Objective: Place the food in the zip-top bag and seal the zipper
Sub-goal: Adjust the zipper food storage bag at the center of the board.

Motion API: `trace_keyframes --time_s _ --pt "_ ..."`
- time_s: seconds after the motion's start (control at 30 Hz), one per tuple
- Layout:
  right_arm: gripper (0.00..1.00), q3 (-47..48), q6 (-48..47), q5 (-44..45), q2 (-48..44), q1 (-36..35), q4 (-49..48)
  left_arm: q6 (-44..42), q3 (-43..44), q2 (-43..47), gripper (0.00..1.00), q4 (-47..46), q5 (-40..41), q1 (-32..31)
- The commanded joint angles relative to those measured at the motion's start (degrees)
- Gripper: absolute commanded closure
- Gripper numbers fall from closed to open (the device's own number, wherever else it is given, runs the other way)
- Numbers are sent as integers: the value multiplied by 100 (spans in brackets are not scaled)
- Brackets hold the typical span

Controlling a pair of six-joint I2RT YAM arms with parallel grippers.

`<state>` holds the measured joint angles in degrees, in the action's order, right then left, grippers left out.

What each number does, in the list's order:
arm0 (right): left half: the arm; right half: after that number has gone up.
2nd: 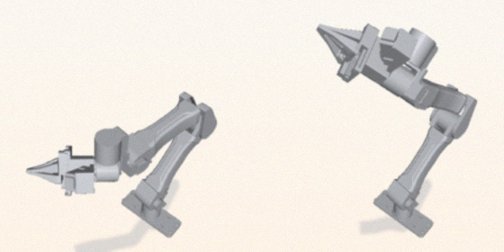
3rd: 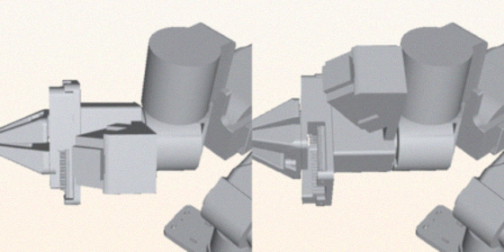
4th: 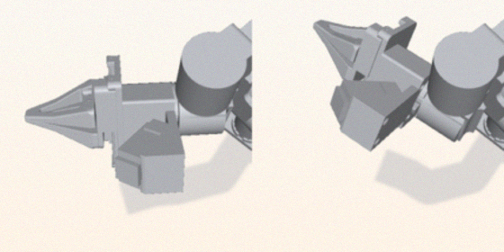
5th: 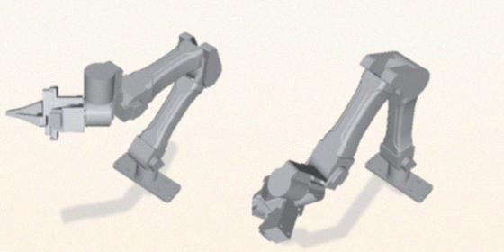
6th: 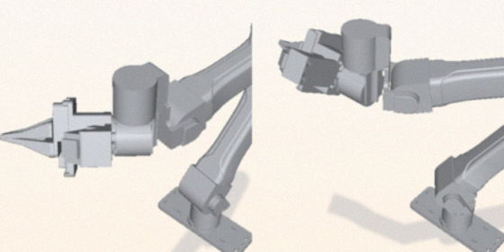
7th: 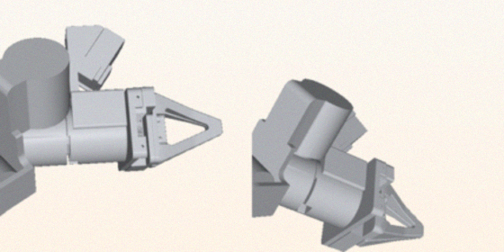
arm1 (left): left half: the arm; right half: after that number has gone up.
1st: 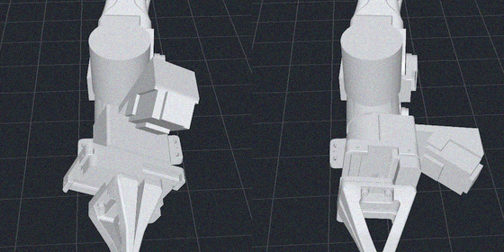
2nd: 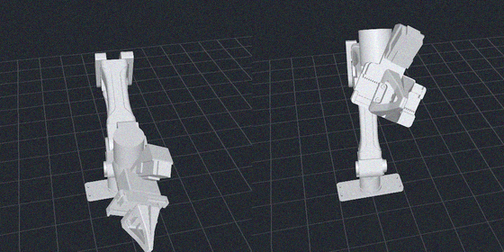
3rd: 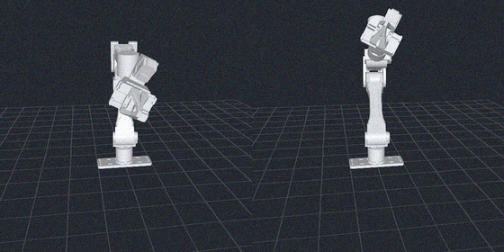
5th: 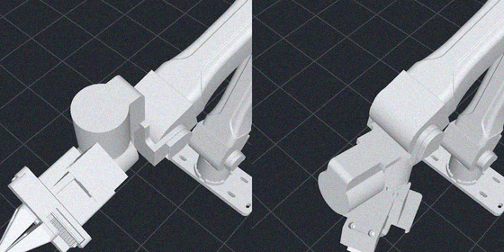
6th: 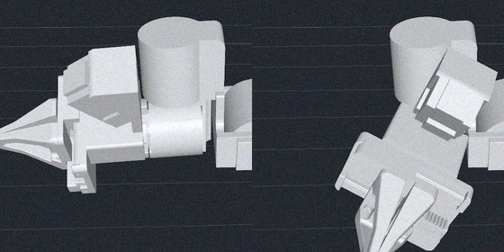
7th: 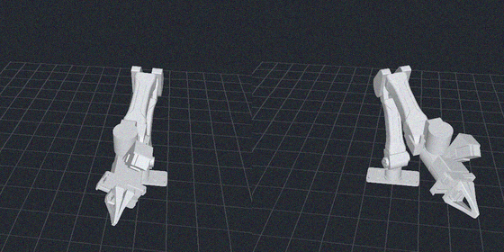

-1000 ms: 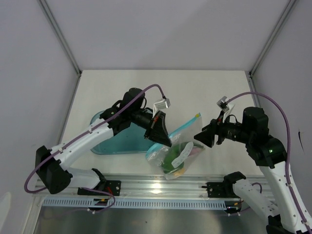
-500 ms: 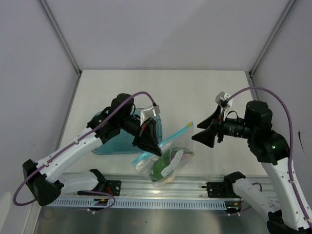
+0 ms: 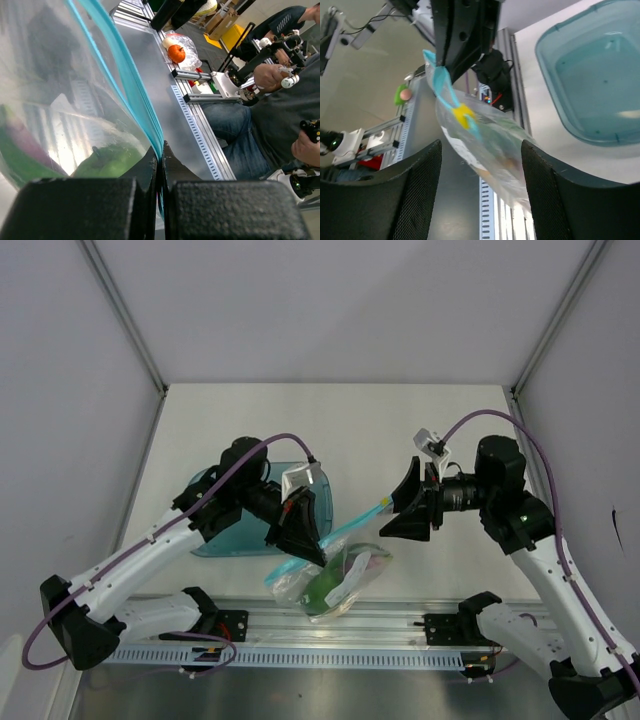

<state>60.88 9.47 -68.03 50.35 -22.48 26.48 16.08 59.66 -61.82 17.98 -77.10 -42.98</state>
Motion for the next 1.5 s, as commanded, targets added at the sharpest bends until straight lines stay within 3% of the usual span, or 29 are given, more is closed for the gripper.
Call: trace_keyframes --time_s 0.0,0.2,0.27,0.3,0.47,0.6,0.7,0.77,0.8,0.97,1.27,1.47 --pt "34 -76 371 -518 19 -247 -811 194 -7 135 100 -426 -200 27" --pt "49 -234 546 -484 168 -652 -1004 563 -77 100 99 -989 -226 27" --pt "86 -357 634 -274 116 -652 -1083 572 -86 74 99 -1033 -226 27" --pt "100 -393 652 -185 72 -652 -1110 572 -95 65 99 -1033 -226 27" --pt "100 -595 836 245 -182 -398 -1154 423 -244 4 99 -954 -113 27" --pt "100 -657 1030 930 -280 -204 -1145 -86 -209 -181 99 -122 640 27" --pt "100 -709 1039 1317 -210 -239 -978 -350 -235 -295 83 188 1502 1" --pt "100 -779 934 1450 -166 -309 -890 -325 -279 -348 62 268 2224 0" --pt "100 -875 881 1529 -131 -423 -864 -316 -297 -383 60 215 2365 -17" --pt "100 -1113 828 1714 -60 -714 -952 114 -455 -181 27 -786 3051 -26" --pt "100 -1043 1064 2285 -130 -1232 -846 168 432 -216 19 -1578 4711 -465" --pt "100 -1008 1118 2566 -192 -1461 -697 404 925 -769 23 -1587 4775 -571"
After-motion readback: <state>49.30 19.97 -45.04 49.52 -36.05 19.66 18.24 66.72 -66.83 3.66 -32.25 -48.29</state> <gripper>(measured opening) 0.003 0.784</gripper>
